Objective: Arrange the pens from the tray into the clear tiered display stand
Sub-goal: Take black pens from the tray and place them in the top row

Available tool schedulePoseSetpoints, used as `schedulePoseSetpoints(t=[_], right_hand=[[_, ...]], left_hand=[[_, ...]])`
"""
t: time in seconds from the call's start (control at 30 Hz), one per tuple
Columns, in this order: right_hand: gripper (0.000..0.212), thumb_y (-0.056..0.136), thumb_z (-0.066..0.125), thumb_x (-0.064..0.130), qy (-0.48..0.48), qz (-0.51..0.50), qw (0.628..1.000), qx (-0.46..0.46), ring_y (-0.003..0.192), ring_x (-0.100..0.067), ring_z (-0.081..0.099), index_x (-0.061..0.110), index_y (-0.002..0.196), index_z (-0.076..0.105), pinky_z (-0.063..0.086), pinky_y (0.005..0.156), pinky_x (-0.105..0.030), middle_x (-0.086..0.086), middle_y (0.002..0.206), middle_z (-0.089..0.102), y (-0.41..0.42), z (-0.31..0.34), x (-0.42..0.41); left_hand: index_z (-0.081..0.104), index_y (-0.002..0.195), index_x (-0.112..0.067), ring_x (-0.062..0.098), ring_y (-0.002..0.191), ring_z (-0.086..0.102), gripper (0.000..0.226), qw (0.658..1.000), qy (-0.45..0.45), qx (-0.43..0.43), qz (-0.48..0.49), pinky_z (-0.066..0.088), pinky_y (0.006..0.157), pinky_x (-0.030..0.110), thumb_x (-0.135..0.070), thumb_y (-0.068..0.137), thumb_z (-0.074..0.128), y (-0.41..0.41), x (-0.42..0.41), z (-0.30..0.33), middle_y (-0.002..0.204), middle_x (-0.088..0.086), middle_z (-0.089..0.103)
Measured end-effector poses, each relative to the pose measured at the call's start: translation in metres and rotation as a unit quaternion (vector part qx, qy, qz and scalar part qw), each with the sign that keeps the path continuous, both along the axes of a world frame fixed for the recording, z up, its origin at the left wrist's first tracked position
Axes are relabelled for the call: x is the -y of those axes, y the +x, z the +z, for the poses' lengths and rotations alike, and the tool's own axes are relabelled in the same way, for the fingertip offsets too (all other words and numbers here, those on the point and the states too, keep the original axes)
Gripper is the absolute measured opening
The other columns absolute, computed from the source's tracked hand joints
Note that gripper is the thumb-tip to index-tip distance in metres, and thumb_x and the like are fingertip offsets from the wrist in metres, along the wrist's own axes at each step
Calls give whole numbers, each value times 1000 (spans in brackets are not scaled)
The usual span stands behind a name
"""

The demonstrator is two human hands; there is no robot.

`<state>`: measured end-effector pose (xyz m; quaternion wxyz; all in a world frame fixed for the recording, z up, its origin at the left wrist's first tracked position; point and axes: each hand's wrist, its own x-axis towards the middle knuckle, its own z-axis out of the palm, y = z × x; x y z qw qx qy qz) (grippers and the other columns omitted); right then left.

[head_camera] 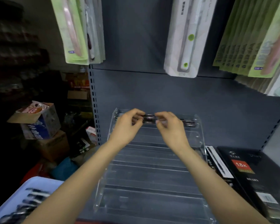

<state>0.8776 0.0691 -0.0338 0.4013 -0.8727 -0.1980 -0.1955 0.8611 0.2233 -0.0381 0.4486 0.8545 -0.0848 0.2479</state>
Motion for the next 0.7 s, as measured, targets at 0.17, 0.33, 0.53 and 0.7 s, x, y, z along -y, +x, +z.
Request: schedulePoseSetpoints(t=[0.17,0.33,0.53,0.7], right_hand=[[29,88,51,1,1,69,996,-48,95,-13,59,10,113,64,47,95,-26,-5,110,64,-29,-17,-102],[29,92,49,6,-19,125,987,-98,99,-16,61,12,118,62,47,93,-26,-6,114,63,-64,-40,-225],[30,96,47,10,-119,168,954,-216,104,-24,59,10,124,57,50,90,-37,-11,118,62,-95,-109,-359],[36,97,43,13,-238,133,907,-320,98,-35,60,13,132,51,51,84,-46,-18,119,61,-100,-194,-412]], left_hand=[[65,105,-16,8,82,58,21,992,57,-17,109,43,73,17,-9,89,54,-40,-104,-27,92,-5,64],[63,106,-16,23,85,61,19,969,136,-81,189,53,74,43,-15,89,54,-81,-228,-71,96,5,64],[62,108,-11,32,94,61,21,946,148,-207,203,51,77,43,-17,90,53,-125,-355,-141,102,12,65],[62,114,-12,32,102,60,26,928,116,-302,186,48,82,37,-14,91,51,-147,-410,-200,111,12,65]])
